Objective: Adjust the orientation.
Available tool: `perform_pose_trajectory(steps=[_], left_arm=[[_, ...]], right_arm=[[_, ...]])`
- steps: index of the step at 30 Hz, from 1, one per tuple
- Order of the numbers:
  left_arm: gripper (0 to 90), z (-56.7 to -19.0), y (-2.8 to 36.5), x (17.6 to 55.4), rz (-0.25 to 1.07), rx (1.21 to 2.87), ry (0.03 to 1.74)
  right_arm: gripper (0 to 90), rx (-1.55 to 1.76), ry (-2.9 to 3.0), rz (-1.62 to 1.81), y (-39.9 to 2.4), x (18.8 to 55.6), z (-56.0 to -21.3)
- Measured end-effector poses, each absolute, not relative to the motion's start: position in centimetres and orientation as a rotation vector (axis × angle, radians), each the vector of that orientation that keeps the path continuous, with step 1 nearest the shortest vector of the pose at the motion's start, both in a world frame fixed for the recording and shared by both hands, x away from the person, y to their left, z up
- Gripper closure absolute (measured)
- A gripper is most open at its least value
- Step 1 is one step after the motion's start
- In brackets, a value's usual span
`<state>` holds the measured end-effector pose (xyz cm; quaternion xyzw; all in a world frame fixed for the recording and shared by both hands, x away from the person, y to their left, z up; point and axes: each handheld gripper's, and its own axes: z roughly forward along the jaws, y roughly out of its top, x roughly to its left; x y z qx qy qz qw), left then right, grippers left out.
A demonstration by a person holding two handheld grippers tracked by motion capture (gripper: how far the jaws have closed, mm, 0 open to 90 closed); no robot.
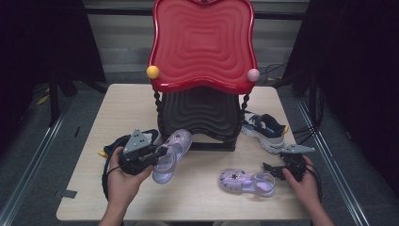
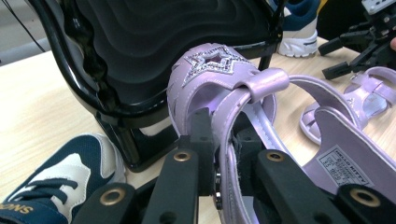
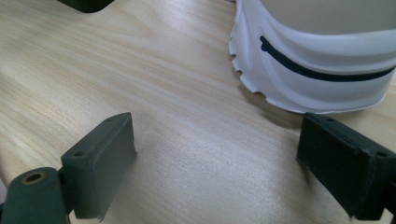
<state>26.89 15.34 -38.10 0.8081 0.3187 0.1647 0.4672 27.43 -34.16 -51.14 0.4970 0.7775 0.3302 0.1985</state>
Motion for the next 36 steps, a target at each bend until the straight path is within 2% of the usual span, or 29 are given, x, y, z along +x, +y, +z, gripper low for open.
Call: perform_pose_trajectory(steps=[36], left_arm=[[82.4, -37.3, 12.6, 29.4, 0.526, 1.846, 0.829]], right_arm=[[10.5, 1.387, 2.175, 0.923, -34.2, 27.4, -51.2]])
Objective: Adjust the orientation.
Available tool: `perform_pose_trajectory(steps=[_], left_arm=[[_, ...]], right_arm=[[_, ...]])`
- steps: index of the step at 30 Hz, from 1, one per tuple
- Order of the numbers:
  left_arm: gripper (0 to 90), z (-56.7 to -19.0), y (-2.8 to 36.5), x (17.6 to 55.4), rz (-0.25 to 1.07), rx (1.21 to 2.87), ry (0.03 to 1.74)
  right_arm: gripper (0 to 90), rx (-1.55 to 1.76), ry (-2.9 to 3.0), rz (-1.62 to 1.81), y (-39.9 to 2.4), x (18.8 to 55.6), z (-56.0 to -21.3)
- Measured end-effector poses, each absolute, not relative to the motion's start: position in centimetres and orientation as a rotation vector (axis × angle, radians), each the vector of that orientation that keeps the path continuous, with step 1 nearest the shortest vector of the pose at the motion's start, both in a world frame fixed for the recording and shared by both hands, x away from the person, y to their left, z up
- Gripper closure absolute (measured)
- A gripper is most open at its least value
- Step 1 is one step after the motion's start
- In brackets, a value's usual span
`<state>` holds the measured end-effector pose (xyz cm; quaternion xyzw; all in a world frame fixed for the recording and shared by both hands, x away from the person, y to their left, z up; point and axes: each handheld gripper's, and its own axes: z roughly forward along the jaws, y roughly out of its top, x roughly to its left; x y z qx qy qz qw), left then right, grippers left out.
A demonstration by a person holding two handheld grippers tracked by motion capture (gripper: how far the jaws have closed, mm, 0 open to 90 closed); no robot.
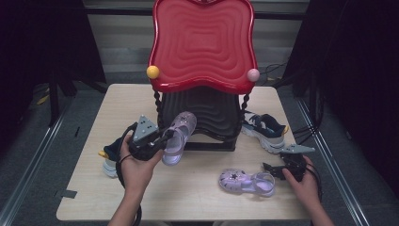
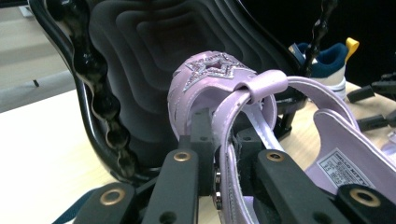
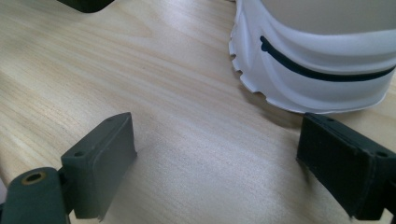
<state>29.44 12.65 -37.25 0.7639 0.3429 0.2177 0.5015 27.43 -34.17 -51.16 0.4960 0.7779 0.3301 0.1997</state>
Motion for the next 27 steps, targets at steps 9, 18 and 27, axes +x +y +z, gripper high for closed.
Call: perform_pose_trajectory(steps=[9, 18, 27], left_arm=[[82.3, -37.5, 11.7, 29.9, 0.538, 1.810, 0.840], [82.4, -37.7, 10.7, 30.5, 0.582, 1.748, 0.870], [82.3, -38.2, 10.0, 31.0, 0.626, 1.716, 0.883]], right_arm=[[10.5, 1.388, 2.176, 0.924, -34.2, 27.4, -51.1], [10.5, 1.385, 2.175, 0.923, -34.2, 27.4, -51.2], [10.5, 1.391, 2.175, 0.924, -34.2, 27.4, -51.1]])
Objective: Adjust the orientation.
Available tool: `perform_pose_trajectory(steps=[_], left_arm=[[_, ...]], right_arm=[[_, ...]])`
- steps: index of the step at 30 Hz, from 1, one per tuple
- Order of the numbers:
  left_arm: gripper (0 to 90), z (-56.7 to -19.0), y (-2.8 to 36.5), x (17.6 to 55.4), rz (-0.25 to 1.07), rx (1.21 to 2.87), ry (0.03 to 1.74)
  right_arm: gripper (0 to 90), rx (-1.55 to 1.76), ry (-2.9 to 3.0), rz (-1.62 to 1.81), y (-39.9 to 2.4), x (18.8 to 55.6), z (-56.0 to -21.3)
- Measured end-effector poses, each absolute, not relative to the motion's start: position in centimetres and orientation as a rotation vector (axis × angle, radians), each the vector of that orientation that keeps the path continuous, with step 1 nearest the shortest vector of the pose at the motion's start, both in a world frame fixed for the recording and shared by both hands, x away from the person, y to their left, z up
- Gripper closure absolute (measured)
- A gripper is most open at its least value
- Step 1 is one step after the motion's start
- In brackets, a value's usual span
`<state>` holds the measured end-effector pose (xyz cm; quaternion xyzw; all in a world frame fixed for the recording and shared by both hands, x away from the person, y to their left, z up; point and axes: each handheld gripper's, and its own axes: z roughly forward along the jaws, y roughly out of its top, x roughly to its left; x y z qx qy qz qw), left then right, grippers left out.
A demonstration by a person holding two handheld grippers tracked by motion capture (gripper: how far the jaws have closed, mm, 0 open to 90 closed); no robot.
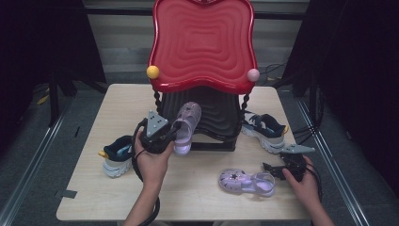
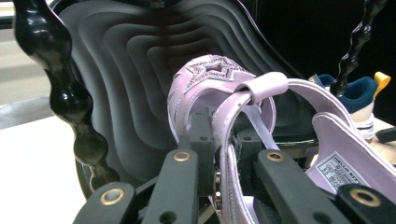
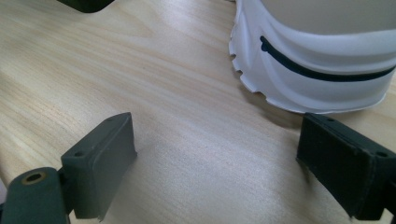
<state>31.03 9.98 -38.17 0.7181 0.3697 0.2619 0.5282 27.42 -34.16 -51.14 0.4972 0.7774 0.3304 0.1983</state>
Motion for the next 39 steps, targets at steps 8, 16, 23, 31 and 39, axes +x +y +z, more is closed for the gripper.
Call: perform_pose_trajectory(steps=[8, 16, 23, 31, 39], left_arm=[[82.3, -38.6, 9.5, 31.6, 0.633, 1.679, 0.911], [82.3, -38.8, 8.8, 31.9, 0.670, 1.649, 0.917], [82.2, -38.7, 8.6, 32.3, 0.691, 1.615, 0.923], [82.1, -38.7, 7.9, 32.7, 0.718, 1.574, 0.928], [82.1, -39.1, 7.4, 33.2, 0.727, 1.543, 0.942]], right_arm=[[10.5, 1.388, 2.175, 0.924, -34.2, 27.4, -51.2], [10.5, 1.390, 2.175, 0.924, -34.2, 27.4, -51.1], [10.5, 1.390, 2.176, 0.924, -34.2, 27.4, -51.1], [10.5, 1.387, 2.175, 0.923, -34.2, 27.4, -51.2], [10.5, 1.392, 2.175, 0.925, -34.2, 27.4, -51.1]])
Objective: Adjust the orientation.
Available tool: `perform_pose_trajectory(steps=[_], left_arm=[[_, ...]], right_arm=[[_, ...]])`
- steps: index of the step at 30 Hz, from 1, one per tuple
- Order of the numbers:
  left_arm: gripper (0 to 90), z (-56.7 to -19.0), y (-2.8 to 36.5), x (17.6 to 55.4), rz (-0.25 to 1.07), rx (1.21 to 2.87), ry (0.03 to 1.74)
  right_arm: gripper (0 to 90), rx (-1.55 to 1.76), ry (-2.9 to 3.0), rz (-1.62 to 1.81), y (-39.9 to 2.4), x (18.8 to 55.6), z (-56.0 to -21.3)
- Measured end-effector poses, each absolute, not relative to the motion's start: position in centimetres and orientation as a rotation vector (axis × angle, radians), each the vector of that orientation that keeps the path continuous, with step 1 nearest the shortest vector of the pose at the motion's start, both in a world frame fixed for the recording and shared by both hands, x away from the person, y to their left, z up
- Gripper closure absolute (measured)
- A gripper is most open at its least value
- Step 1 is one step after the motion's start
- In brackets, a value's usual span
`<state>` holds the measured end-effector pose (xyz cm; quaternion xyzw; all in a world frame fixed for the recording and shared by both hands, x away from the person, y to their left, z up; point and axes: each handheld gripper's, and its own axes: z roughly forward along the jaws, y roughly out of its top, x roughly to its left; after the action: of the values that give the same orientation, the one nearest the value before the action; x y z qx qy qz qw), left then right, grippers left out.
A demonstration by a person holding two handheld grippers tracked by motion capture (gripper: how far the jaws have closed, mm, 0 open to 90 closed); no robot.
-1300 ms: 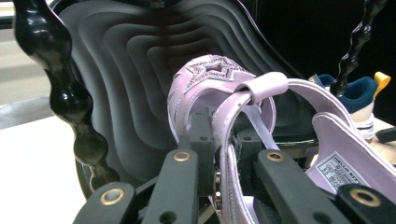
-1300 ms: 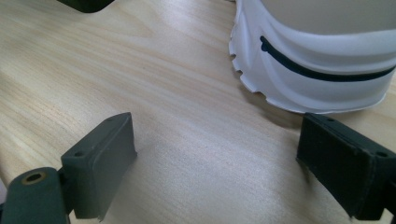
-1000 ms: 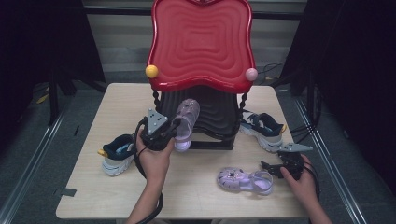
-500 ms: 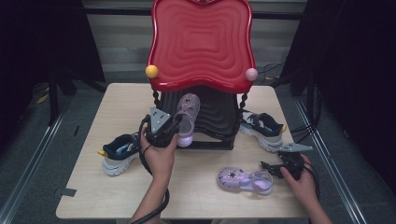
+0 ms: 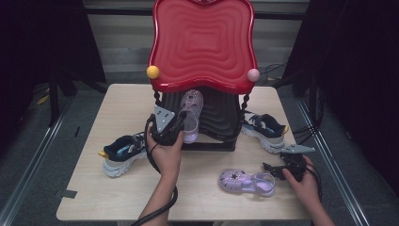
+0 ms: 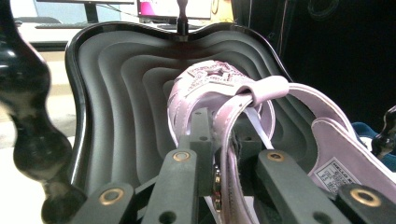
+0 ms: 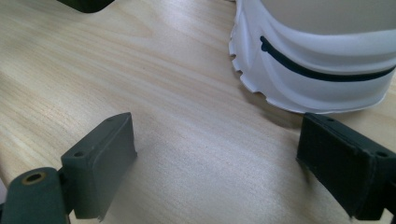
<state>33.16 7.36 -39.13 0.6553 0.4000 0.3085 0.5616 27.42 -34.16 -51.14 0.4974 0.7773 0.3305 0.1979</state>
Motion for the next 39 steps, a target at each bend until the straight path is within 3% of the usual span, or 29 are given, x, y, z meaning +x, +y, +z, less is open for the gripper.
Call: perform_pose_trajectory(steps=[39], left_arm=[[81.6, -40.9, 5.2, 35.9, 0.808, 1.407, 1.000]], right_arm=[[10.5, 1.387, 2.178, 0.927, -34.1, 27.4, -51.2]])
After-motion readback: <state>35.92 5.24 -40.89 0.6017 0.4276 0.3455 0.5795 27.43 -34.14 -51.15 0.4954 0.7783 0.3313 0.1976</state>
